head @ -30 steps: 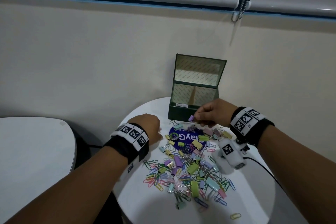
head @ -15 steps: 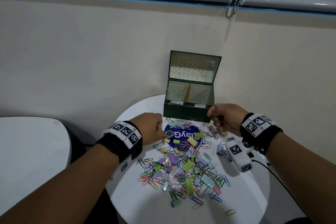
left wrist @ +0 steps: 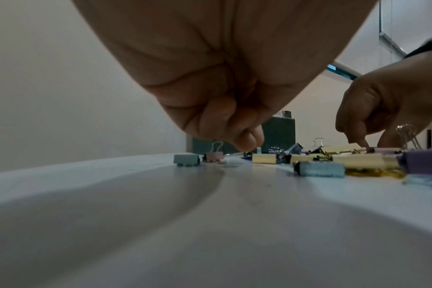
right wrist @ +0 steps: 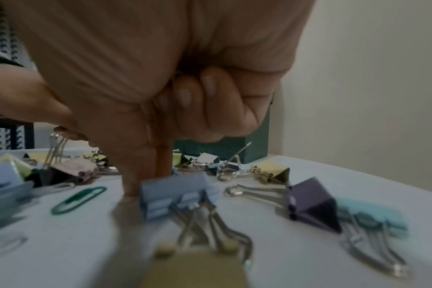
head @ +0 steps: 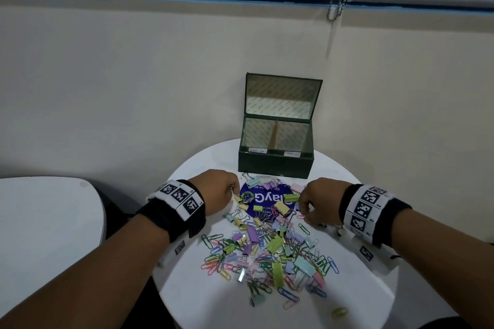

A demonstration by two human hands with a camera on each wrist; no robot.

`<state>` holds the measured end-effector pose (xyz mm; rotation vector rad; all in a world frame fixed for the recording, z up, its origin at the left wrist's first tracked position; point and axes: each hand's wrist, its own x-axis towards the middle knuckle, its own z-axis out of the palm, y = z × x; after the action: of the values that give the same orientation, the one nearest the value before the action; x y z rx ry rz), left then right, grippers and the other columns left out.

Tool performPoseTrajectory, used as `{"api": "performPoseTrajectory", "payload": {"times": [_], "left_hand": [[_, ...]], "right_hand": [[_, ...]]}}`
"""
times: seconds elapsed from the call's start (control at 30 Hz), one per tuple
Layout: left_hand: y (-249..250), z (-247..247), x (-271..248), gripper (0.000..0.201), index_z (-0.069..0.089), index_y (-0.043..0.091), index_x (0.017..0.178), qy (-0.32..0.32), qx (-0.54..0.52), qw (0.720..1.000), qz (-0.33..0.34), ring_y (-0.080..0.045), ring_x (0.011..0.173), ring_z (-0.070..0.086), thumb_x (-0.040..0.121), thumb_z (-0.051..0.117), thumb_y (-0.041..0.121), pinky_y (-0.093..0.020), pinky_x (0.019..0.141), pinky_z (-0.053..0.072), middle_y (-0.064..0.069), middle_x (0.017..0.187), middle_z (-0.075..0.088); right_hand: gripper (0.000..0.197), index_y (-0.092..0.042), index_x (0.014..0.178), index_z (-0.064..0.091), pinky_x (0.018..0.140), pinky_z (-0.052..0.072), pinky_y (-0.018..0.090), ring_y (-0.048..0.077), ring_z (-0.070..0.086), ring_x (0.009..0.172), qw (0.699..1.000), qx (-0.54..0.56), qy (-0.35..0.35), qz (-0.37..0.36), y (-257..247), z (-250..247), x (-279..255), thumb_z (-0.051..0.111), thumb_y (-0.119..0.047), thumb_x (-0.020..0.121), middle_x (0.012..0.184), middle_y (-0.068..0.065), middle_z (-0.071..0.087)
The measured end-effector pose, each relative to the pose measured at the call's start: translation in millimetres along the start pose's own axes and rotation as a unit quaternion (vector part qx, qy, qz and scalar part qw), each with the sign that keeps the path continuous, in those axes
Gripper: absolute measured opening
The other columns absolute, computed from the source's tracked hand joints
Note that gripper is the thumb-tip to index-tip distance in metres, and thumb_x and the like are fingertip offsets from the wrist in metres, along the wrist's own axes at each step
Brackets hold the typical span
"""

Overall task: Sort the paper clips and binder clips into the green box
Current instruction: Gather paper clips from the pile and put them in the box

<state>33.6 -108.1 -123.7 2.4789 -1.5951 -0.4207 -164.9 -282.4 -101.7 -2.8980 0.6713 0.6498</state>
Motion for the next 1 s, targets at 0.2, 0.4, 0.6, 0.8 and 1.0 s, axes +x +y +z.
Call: {"api": "performPoseTrajectory", "payload": {"times": [0.2, 0.4, 0.6, 0.8, 1.0], "left_hand": [[-1, -1, 0, 0.033, 0.066, 0.025, 0.112, 0.005, 0.013, 1.000, 0.001, -0.018, 0.109, 0.058, 0.098, 0.039, 0.013, -0.028, 0.095, 0.044, -0.001, 0.119, 0.065], [-3, 1, 0, 0.031, 0.066, 0.026, 0.107, 0.006, 0.030, 0.999, 0.010, -0.016, 0.105, 0.058, 0.096, 0.041, 0.012, -0.027, 0.092, 0.044, 0.002, 0.116, 0.066], [-4, 1, 1, 0.031, 0.066, 0.025, 0.108, 0.013, 0.034, 0.999, 0.016, -0.017, 0.105, 0.058, 0.096, 0.042, 0.012, -0.025, 0.090, 0.042, 0.001, 0.117, 0.065], [11, -20, 1, 0.031, 0.066, 0.027, 0.114, -0.020, 0.049, 0.997, 0.048, -0.010, 0.093, 0.056, 0.100, 0.041, 0.014, -0.021, 0.082, 0.039, 0.006, 0.108, 0.066], [55, -79, 27, 0.020, 0.064, 0.033, 0.105, 0.030, 0.019, 0.997, 0.063, -0.008, 0.092, 0.061, 0.099, 0.049, 0.022, -0.028, 0.083, 0.049, 0.011, 0.099, 0.066]], "right_hand": [[0.005, -0.024, 0.082, 0.064, 0.076, 0.055, 0.027, 0.012, 0.062, 0.080, 0.999, 0.015, 0.024, -0.036, 3, -11, 1, 0.060, -0.022, 0.086, 0.083, -0.008, 0.068], [0.004, -0.021, 0.094, 0.063, 0.073, 0.052, 0.024, 0.017, 0.062, 0.084, 0.966, 0.127, 0.223, 0.004, 27, -76, 28, 0.059, -0.020, 0.092, 0.091, -0.003, 0.064], [0.037, -0.031, 0.127, 0.060, 0.094, 0.050, 0.032, 0.021, 0.057, 0.119, 0.942, 0.208, 0.261, 0.028, 29, -78, 38, 0.064, -0.019, 0.092, 0.138, 0.000, 0.056], [0.011, -0.027, 0.090, 0.067, 0.088, 0.054, 0.028, 0.008, 0.060, 0.088, 0.954, 0.198, 0.224, -0.011, 35, -26, -1, 0.060, -0.018, 0.093, 0.093, -0.013, 0.062], [0.024, -0.026, 0.102, 0.075, 0.088, 0.052, 0.030, 0.014, 0.062, 0.094, 0.984, 0.137, 0.110, 0.024, 37, 7, -11, 0.054, -0.020, 0.092, 0.101, -0.008, 0.067]]}}
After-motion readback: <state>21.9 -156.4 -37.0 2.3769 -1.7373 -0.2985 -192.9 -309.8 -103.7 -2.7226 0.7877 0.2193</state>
